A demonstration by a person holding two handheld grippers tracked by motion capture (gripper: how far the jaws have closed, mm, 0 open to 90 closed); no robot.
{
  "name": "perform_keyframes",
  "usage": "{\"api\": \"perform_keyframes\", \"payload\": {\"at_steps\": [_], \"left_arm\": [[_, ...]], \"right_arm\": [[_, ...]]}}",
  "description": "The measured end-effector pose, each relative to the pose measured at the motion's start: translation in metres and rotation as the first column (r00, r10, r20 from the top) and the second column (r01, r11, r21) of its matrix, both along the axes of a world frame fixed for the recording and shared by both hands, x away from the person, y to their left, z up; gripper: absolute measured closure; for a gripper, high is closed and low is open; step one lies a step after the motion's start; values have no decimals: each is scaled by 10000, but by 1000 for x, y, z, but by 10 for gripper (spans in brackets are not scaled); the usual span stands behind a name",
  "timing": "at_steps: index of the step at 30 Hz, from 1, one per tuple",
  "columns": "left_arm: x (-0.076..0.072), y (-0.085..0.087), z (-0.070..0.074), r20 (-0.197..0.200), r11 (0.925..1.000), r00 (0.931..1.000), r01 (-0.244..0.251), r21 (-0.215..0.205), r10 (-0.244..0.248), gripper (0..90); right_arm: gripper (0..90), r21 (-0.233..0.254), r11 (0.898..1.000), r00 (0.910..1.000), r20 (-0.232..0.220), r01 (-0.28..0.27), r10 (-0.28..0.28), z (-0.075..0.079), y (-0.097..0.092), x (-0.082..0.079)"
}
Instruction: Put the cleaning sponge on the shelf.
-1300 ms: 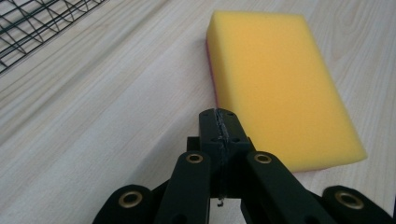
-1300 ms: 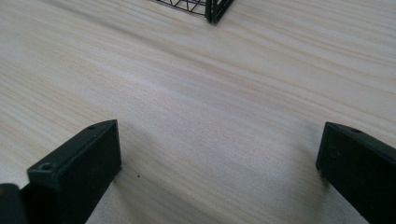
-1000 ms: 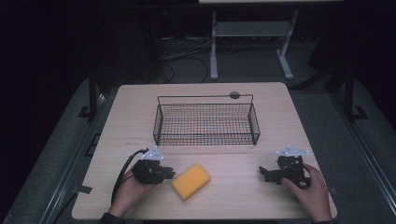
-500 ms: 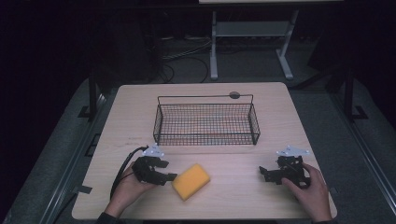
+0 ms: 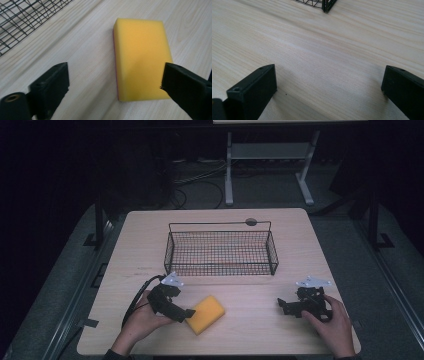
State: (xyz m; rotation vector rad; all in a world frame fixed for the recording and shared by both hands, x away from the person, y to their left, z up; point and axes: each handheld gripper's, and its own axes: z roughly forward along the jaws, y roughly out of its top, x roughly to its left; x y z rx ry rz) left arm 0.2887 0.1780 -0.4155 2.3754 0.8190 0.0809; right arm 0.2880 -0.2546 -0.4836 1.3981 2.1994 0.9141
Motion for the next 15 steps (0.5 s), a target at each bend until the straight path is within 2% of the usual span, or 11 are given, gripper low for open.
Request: {"api": "perform_keyframes", "payload": {"at_steps": [7,15], "left_arm": [[-1,-16,0,-258,9991,9992,297,309,-289,69],[-3,-34,-1,-322,9968,9983,498,631,-479,70]], "right_arm": [[0,3,10000,10000,2,-3,3,0,0,0],[0,3,10000,10000,-1,0,0,0,0,0]]}}
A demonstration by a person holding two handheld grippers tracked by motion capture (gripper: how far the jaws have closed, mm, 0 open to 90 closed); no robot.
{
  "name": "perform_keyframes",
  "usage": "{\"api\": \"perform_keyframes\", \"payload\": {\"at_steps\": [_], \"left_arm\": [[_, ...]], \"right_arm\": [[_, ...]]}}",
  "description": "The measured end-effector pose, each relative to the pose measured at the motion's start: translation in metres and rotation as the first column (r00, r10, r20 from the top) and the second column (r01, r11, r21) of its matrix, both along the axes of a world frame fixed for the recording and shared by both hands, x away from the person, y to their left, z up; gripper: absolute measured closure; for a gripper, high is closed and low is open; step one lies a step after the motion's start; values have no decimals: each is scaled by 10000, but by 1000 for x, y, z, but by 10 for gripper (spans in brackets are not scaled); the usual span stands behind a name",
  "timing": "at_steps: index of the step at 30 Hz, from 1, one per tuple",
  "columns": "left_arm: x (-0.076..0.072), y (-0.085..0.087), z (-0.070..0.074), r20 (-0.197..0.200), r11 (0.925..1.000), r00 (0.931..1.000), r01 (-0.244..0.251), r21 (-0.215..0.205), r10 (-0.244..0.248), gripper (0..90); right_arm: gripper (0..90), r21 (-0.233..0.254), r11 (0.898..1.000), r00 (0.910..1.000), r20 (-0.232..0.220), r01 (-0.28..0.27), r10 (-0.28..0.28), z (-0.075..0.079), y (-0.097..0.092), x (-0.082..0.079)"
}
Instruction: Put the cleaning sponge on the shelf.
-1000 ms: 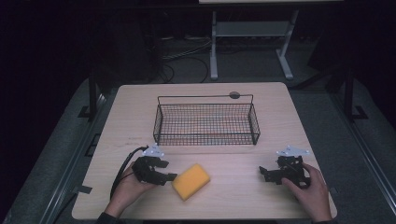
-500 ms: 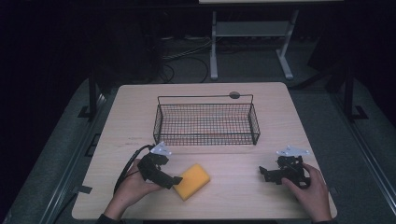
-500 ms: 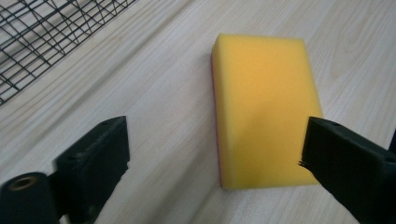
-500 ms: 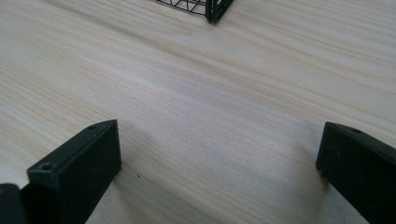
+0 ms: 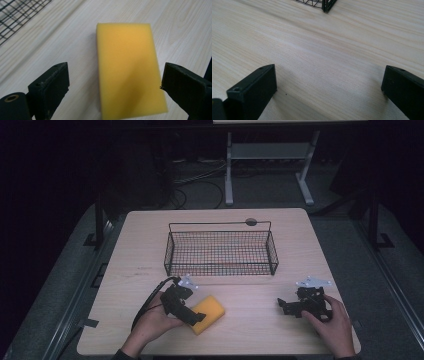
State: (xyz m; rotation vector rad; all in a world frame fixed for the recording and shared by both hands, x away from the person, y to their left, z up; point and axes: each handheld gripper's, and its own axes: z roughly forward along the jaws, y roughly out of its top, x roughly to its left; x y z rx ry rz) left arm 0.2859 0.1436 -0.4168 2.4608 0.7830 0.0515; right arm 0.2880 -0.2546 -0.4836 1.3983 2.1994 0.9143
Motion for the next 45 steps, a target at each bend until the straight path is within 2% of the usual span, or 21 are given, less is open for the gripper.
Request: {"api": "perform_keyframes", "payload": {"at_steps": [4,7,17,20,29,37,43,45], "left_arm": [[-1,-8,-2,-101,9997,9999,92,211,-90,70],[-1,-14,-4,-16,9992,10000,42,389,-41,69],[-2,-29,-11,-111,9972,9998,196,727,-189,69],[-1,-33,-14,-73,9939,9997,246,1074,-240,69],[0,-42,-25,-33,9854,9995,310,1674,-309,69],[0,-46,-31,-90,9821,9991,429,1834,-419,70],[0,-42,-28,-78,9853,9989,461,1645,-455,202],[0,-41,-28,-93,9856,9989,470,1624,-461,210]], "right_arm": [[0,-1,10000,10000,1,0,0,0,0,0],[0,0,10000,10000,0,0,0,0,0,0],[0,1,10000,10000,0,2,-2,0,0,0],[0,-6,10000,10000,5,-7,7,0,0,0],[0,-6,10000,10000,2,-1,1,0,0,0],[0,-3,10000,10000,1,-3,3,0,0,0],[0,-4,10000,10000,2,-3,3,0,0,0],[0,-2,10000,10000,0,-3,3,0,0,0]]}}
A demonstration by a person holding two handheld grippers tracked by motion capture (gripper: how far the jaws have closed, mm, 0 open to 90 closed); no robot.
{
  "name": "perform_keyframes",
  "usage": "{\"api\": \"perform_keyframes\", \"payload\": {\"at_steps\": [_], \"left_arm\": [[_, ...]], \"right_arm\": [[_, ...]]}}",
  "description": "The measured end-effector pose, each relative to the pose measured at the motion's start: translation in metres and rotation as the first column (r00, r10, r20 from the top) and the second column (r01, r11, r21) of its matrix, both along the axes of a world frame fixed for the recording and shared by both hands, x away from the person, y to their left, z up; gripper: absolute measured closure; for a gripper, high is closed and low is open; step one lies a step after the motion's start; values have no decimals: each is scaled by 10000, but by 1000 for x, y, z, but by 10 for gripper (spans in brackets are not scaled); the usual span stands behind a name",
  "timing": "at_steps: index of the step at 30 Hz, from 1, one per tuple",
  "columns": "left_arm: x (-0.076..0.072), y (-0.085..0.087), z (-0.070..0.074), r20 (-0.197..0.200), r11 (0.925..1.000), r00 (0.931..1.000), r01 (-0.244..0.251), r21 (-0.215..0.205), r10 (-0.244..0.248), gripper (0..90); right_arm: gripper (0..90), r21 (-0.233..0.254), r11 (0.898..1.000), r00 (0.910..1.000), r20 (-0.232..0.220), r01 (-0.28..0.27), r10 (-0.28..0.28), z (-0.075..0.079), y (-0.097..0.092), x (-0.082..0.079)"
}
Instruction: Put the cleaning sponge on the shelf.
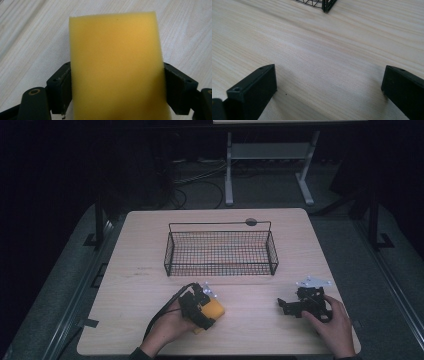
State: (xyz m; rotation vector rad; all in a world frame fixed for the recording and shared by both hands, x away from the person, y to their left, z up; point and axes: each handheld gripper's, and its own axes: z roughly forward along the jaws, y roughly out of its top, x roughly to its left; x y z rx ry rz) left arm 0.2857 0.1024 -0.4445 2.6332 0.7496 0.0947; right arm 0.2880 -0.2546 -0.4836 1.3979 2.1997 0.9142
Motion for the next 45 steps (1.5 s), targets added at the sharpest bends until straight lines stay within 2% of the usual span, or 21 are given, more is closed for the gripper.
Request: {"api": "perform_keyframes", "payload": {"at_steps": [7,11,18,25,45], "left_arm": [[0,2,1,-121,9999,9999,110,-102,-111,219],[1,3,1,-224,9994,9997,45,-331,-53,219],[2,5,4,-284,9991,9995,157,-400,-168,220],[5,10,11,-328,9979,9992,205,-611,-226,220],[15,20,35,-214,9970,9996,150,-760,-167,222]], "right_arm": [[0,1,10000,10000,1,2,-2,0,0,0],[0,-2,10000,10000,1,0,0,0,0,0],[0,3,10000,10000,0,3,-3,0,0,0],[0,1,10000,10000,1,-1,1,0,0,0],[0,0,10000,10000,3,0,0,0,0,0]]}}
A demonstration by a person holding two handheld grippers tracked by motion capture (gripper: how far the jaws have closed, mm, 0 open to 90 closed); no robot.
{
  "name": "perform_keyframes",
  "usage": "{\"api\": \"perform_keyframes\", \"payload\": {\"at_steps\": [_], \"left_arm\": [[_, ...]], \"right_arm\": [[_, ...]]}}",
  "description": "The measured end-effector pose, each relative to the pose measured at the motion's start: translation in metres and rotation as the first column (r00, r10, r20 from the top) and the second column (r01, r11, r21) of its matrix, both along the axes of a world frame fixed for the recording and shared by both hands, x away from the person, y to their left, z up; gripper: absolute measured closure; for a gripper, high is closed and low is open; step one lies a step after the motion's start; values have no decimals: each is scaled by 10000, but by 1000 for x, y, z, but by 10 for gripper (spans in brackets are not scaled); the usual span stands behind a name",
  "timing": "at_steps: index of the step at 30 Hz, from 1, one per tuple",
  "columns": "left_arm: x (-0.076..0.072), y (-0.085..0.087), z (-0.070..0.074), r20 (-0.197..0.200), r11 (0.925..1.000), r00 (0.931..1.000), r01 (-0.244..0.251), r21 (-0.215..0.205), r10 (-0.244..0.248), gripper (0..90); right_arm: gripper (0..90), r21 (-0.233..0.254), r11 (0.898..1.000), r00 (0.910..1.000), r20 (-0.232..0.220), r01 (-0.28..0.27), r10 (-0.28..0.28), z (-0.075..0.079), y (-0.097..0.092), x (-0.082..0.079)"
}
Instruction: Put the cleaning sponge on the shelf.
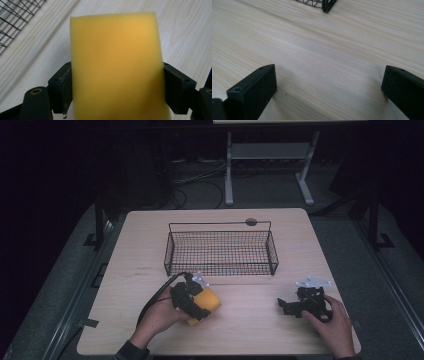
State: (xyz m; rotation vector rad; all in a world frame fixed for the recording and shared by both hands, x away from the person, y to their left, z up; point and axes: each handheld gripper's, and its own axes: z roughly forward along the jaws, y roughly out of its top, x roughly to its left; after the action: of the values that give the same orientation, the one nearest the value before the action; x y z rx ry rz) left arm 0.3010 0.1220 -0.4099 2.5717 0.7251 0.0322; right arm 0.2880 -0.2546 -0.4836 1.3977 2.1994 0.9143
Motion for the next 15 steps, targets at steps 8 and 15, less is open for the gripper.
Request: {"api": "perform_keyframes", "payload": {"at_steps": [8,15], "left_arm": [[4,2,9,56,10000,10000,-16,-38,16,222],[9,3,16,162,10000,9999,-14,-72,15,223]], "right_arm": [[0,0,10000,10000,1,1,-1,0,0,0],[0,-3,10000,10000,0,-3,3,0,0,0]]}}
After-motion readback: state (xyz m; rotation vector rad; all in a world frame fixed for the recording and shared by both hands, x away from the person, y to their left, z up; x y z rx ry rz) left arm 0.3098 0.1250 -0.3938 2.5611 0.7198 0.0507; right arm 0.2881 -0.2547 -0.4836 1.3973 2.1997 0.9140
